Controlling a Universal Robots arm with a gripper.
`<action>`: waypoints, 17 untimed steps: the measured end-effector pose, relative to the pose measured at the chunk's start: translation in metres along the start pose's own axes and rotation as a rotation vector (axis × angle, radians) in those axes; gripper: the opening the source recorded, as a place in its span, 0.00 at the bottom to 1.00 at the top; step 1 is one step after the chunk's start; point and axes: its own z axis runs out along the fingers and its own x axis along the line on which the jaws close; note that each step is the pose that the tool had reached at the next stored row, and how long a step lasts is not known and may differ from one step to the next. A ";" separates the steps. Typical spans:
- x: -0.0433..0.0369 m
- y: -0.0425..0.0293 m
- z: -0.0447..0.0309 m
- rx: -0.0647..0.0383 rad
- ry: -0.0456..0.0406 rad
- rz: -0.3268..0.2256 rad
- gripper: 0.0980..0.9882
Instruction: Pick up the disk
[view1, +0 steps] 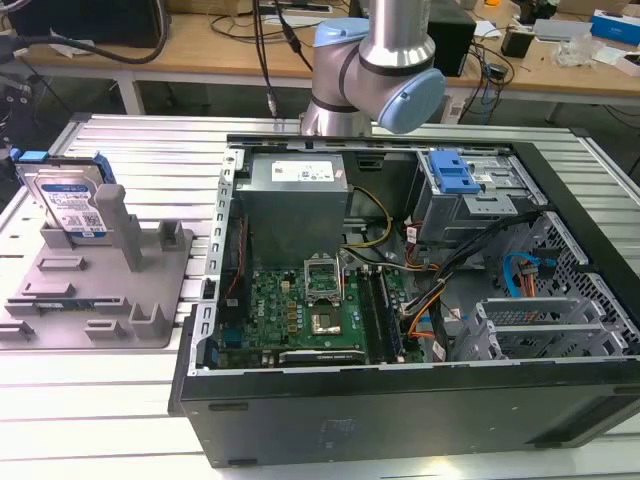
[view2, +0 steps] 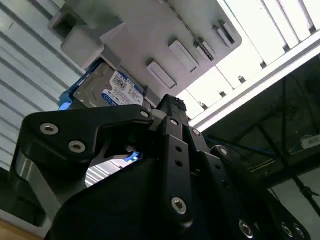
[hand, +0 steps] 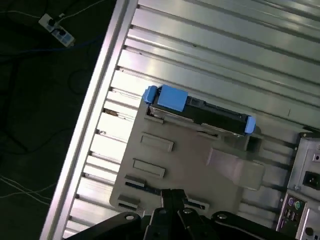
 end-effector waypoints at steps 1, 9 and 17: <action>0.0000 0.0000 0.0001 0.000 0.0013 -0.035 0.01; 0.0000 0.0000 0.0008 0.000 0.0103 -0.270 0.01; 0.0000 -0.0001 0.0014 0.000 0.0199 -0.525 0.43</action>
